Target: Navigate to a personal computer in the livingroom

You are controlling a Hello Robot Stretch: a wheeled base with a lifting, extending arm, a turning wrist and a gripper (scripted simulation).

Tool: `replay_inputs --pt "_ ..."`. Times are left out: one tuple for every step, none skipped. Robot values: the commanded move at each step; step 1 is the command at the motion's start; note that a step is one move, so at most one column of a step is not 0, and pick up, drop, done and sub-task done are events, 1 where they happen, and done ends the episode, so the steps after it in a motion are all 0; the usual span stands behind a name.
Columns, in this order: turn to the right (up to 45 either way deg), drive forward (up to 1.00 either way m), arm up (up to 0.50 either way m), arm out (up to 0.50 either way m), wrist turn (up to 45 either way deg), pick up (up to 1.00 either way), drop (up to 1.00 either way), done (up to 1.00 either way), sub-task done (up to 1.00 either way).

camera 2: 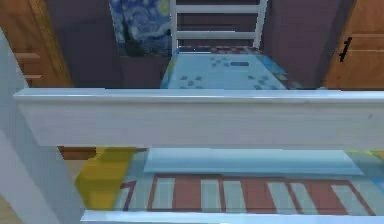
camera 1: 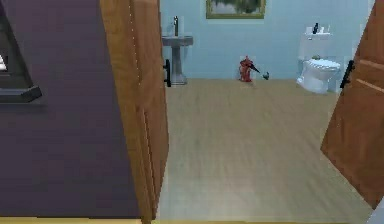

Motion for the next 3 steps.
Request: replay_inputs --pt "6.0 0.0 0.0 0.0 0.0 0.0 0.0 0.0 0.0" --pt "0.0 0.5 0.0 0.0 0.0 0.0 0.0 0.0 0.0" --pt "-45.0 0.0 0.0 0.0 0.0 0.0 0.0 0.0 0.0"
